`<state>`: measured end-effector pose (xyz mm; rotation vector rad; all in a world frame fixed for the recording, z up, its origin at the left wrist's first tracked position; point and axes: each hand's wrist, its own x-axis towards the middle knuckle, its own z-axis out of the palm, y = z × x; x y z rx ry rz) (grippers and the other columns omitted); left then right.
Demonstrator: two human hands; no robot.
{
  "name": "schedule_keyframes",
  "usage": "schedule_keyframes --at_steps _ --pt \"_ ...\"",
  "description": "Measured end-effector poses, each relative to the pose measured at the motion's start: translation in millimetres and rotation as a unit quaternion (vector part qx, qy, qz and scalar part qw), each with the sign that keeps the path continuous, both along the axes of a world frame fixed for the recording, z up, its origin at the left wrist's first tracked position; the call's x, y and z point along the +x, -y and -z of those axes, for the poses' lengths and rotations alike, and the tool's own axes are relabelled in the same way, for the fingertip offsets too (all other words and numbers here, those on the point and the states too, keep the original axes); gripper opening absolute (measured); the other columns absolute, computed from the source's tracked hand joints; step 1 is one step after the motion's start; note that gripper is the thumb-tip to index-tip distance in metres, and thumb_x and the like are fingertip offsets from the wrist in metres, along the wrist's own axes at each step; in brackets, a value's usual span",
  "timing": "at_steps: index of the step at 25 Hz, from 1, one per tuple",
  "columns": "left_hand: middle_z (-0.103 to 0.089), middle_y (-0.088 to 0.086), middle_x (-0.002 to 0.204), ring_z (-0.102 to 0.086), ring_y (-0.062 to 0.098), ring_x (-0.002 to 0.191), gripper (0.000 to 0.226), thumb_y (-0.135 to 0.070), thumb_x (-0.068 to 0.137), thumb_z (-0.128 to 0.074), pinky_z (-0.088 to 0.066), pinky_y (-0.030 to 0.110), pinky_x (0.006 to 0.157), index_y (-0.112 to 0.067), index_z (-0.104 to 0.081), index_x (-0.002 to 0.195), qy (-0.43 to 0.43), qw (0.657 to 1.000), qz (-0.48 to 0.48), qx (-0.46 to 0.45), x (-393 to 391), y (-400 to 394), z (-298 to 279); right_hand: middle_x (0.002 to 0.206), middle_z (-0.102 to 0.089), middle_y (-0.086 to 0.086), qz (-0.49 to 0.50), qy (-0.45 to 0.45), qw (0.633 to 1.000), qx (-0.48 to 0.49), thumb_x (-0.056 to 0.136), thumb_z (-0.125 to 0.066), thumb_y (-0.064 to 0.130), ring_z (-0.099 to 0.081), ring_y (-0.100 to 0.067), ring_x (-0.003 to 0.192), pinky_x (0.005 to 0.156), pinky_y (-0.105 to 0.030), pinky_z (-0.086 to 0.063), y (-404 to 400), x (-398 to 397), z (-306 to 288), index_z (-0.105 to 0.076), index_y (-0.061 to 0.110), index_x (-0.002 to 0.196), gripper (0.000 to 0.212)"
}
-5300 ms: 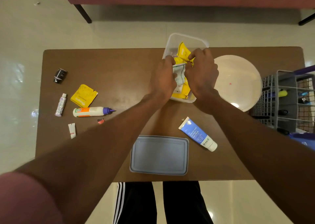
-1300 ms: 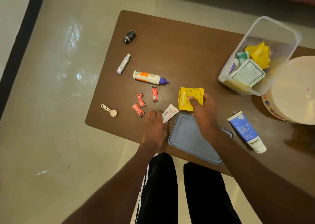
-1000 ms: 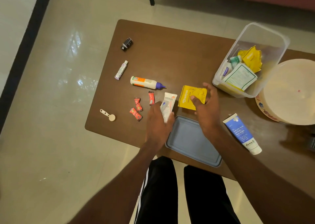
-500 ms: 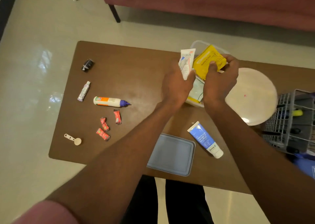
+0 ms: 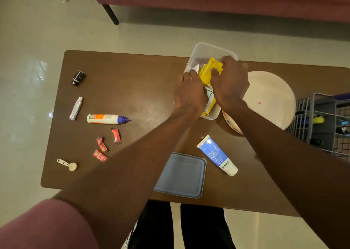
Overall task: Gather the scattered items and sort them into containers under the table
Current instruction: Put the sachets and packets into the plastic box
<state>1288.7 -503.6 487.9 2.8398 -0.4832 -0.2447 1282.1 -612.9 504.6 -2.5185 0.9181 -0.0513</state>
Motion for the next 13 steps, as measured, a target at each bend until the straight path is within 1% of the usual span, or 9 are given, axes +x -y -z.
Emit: schedule_keyframes --at_steps 2,4,7,9,11,13 --pt "-0.058 0.010 0.128 -0.053 0.028 0.116 0.041 -0.031 0.098 -0.054 -0.038 0.034 0.099 -0.010 -0.051 0.133 0.016 1.000 0.000 -0.015 -6.2 -5.7 1.5 0.133 -0.053 -0.005 -0.052 -0.011 0.996 -0.069 0.094 -0.064 0.028 -0.046 -0.029 0.126 0.075 -0.038 -0.047 0.8 -3.5 3.1 -0.058 0.023 0.132 0.039" --pt "-0.059 0.009 0.125 -0.053 0.028 0.112 0.039 -0.027 0.095 -0.055 -0.042 0.037 0.097 -0.011 -0.056 0.131 0.037 0.997 0.001 -0.070 -17.0 -14.5 -1.1 0.134 -0.050 -0.006 -0.060 0.013 0.994 -0.087 0.092 -0.066 0.026 -0.046 -0.029 0.125 0.074 -0.039 -0.051 -0.4 -11.0 4.6 -0.058 0.023 0.132 0.041" --pt "-0.060 0.007 0.121 -0.052 0.028 0.108 0.033 -0.022 0.095 -0.054 -0.047 0.042 0.090 -0.014 -0.059 0.126 0.056 0.985 -0.029 -0.159 -42.8 -38.8 -4.1 0.127 -0.054 -0.004 -0.055 0.080 0.993 -0.062 0.092 -0.061 0.025 -0.048 -0.027 0.120 0.070 -0.035 -0.047 -11.7 -32.1 5.5 -0.062 0.024 0.122 0.030" --pt "-0.058 0.006 0.121 -0.052 0.027 0.108 0.029 -0.020 0.096 -0.055 -0.049 0.045 0.084 -0.016 -0.059 0.124 0.054 0.979 -0.059 -0.189 -65.5 -59.4 -2.1 0.122 -0.056 -0.001 -0.045 0.130 0.990 -0.027 0.094 -0.058 0.025 -0.051 -0.026 0.114 0.067 -0.032 -0.043 -27.8 -54.6 3.9 -0.063 0.026 0.116 0.024" --pt "-0.057 0.005 0.121 -0.052 0.026 0.106 0.027 -0.018 0.097 -0.055 -0.049 0.046 0.081 -0.017 -0.060 0.123 0.036 0.978 -0.088 -0.186 -93.0 -80.8 2.1 0.115 -0.058 0.000 -0.041 0.169 0.985 0.001 0.094 -0.057 0.021 -0.053 -0.024 0.106 0.069 -0.029 -0.042 -44.1 -84.3 3.1 -0.065 0.025 0.112 0.020" --pt "-0.056 0.005 0.120 -0.050 0.026 0.104 0.025 -0.019 0.097 -0.053 -0.048 0.047 0.083 -0.017 -0.060 0.122 0.012 0.982 -0.108 -0.157 -124.2 -102.8 8.8 0.108 -0.060 -0.001 -0.032 0.179 0.983 0.018 0.094 -0.057 0.015 -0.055 -0.023 0.098 0.072 -0.024 -0.038 -54.9 -119.3 4.9 -0.067 0.022 0.109 0.020"
